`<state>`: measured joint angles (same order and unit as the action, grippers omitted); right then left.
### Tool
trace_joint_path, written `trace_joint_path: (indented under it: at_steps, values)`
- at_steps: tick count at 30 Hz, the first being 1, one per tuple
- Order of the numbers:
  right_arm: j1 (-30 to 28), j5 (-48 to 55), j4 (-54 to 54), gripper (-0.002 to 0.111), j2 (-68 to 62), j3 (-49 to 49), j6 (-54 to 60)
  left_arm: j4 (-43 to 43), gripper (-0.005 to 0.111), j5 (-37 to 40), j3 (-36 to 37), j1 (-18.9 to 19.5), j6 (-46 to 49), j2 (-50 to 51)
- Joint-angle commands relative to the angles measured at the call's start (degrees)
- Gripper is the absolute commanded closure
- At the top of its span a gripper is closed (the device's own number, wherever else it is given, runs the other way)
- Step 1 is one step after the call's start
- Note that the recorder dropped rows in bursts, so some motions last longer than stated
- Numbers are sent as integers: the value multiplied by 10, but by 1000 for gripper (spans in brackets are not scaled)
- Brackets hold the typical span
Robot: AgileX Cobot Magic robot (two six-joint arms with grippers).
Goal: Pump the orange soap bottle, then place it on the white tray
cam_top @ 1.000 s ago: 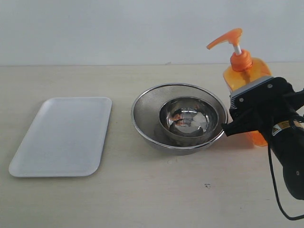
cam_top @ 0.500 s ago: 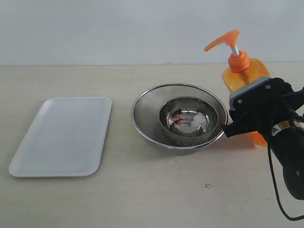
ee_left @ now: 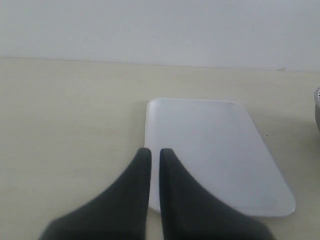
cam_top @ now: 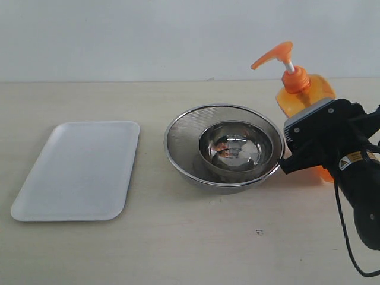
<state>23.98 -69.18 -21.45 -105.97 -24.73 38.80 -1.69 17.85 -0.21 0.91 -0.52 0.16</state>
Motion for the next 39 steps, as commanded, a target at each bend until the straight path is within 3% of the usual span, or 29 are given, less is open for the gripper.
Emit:
trace_joint_path:
  at_steps: [1, 8, 14, 18, 24, 30, 34, 39]
  values:
    - [0, -8, -3, 108, 2, 0, 11, 36, 101, -11, 2, 2, 32, -2]
    - [0, -8, -3, 108, 2, 0, 5, 27, 101, -100, 2, 2, 50, -2]
    - [0, -8, -3, 108, 2, 0, 5, -99, 101, -145, 2, 2, -60, -2]
    - [0, -8, -3, 108, 2, 0, -1, -217, 101, -153, 2, 2, -199, -2]
    - [0, -8, -3, 108, 2, 0, -4, -212, 101, -141, -15, 2, -207, -2]
    - [0, -8, -1, 108, 2, 0, -4, -214, 101, -102, -143, -29, -112, 33]
    - [0, -8, -1, 108, 2, 0, -5, -236, 101, -34, -249, -71, -28, 176]
    - [0, -8, 0, 108, 2, 0, -8, -441, 101, 47, -338, -101, 230, 329]
